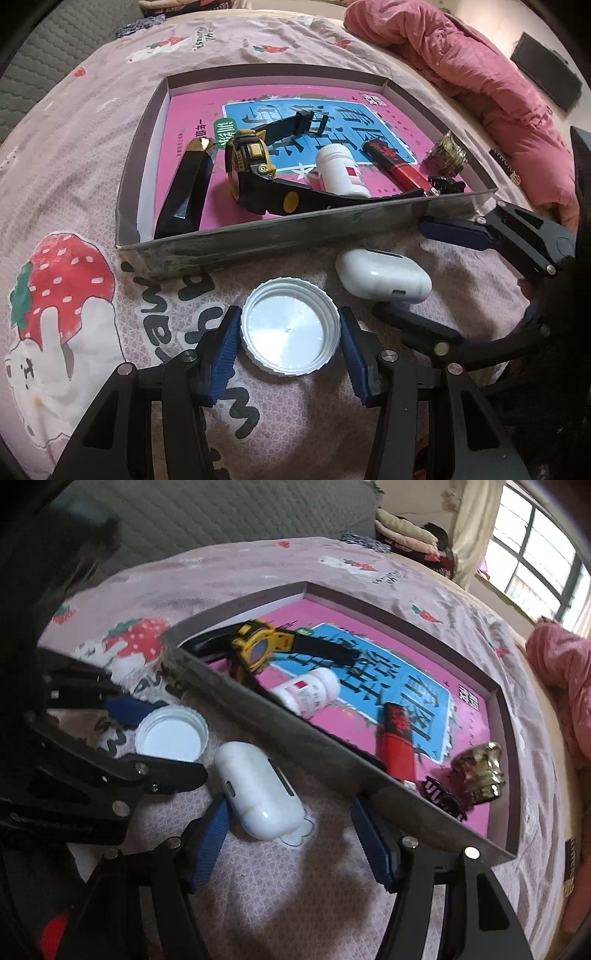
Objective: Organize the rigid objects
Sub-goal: 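Close the right tool on the white earbuds case and lift it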
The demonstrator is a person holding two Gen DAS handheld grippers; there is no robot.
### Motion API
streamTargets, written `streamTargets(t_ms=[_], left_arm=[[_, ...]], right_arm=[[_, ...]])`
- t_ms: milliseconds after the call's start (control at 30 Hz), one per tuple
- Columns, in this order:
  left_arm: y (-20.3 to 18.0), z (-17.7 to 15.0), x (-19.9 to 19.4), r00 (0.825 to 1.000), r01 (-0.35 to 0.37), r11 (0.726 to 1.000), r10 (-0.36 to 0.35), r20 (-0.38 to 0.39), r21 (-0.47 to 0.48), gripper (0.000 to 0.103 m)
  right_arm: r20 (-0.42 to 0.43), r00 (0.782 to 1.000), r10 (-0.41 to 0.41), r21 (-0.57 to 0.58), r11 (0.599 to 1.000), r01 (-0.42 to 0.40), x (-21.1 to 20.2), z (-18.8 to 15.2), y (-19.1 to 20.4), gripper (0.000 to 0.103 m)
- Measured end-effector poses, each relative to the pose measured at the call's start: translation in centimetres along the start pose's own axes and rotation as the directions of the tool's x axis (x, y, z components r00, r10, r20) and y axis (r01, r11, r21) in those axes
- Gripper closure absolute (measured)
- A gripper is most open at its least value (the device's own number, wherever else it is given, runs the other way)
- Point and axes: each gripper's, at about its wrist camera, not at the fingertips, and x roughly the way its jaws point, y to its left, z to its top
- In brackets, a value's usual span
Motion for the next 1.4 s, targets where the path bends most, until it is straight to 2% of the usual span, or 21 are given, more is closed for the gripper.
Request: streamTargets(t_ms=[300,533,667,733,767,833,933,1033,1133,1200,1267,1400], left_arm=[[0.1,-0.1,0.2,1.0,0.003,1.0,-0.003,0.0,-0.001,0.05],[0.0,-0.1,0.2,1.0,0.003,1.0,-0.003,0.0,-0.005,0.05],[0.0,-0.1,0.2,1.0,0.003,1.0,-0.003,0.001,-0.005,0.05],[0.1,-0.1,0.2,1.0,0.003,1.0,-0.003,0.001,-0.006,0.049],[0.1,-0.1,0.2,1.0,0.003,1.0,-0.003,0.001,-0.007,0.049],[0.1,-0.1,0.2,1.0,0.004,1.0,-0.004,0.002,-0.008,0.049],[0.1,-0.1,0.2,1.0,0.008,1.0,-0.008,0.001,-0.012,0.049],[0.2,-0.1,0.1,1.0,0.009,1.0,-0.009,0.002,-0.014,0.049],[0.6,0.0,0.1,1.0,0.025,0.999,-0.025,0.003,-0.04,0.049],[0.5,-0.1,0.1,1.0,0.017,0.999,-0.017,0.004,-0.03,0.049],[0.3,-0.1,0.1,1.0,0.007,1.0,-0.006,0.006,-0.021,0.049],[0.0,-0.2,0.2,1.0,-0.006,1.0,0.006,0.011,-0.019,0.05]], right_arm=[[0.025,0.999,-0.041,-0.052,0.998,0.042,0.6,-0.3,1.3,0.038],[0.08,0.985,-0.151,-0.139,0.977,0.161,0.7,-0.3,3.9,0.046],[0.093,0.985,-0.144,-0.123,0.98,0.154,0.9,-0.4,3.8,0.05],[0.096,0.987,-0.132,-0.127,0.981,0.144,1.0,-0.4,3.9,0.056],[0.099,0.988,-0.121,-0.133,0.982,0.133,0.9,-0.4,4.1,0.063],[0.103,0.987,-0.123,-0.118,0.984,0.135,0.9,-0.4,4.1,0.063],[0.097,0.993,-0.063,-0.024,0.998,0.065,0.8,-0.4,2.6,0.063],[0.097,0.995,-0.003,0.099,0.995,-0.007,0.2,-0.8,0.7,0.063],[0.101,0.993,0.068,0.22,0.971,-0.089,-0.1,-1.6,-1.4,0.063],[0.113,0.987,0.114,0.309,0.94,-0.144,-0.5,-2.0,-2.7,0.063],[0.113,0.986,0.124,0.363,0.918,-0.157,-0.7,-2.5,-3.8,0.063],[0.112,0.987,0.119,0.398,0.904,-0.154,-1.3,-3.4,-4.8,0.063]])
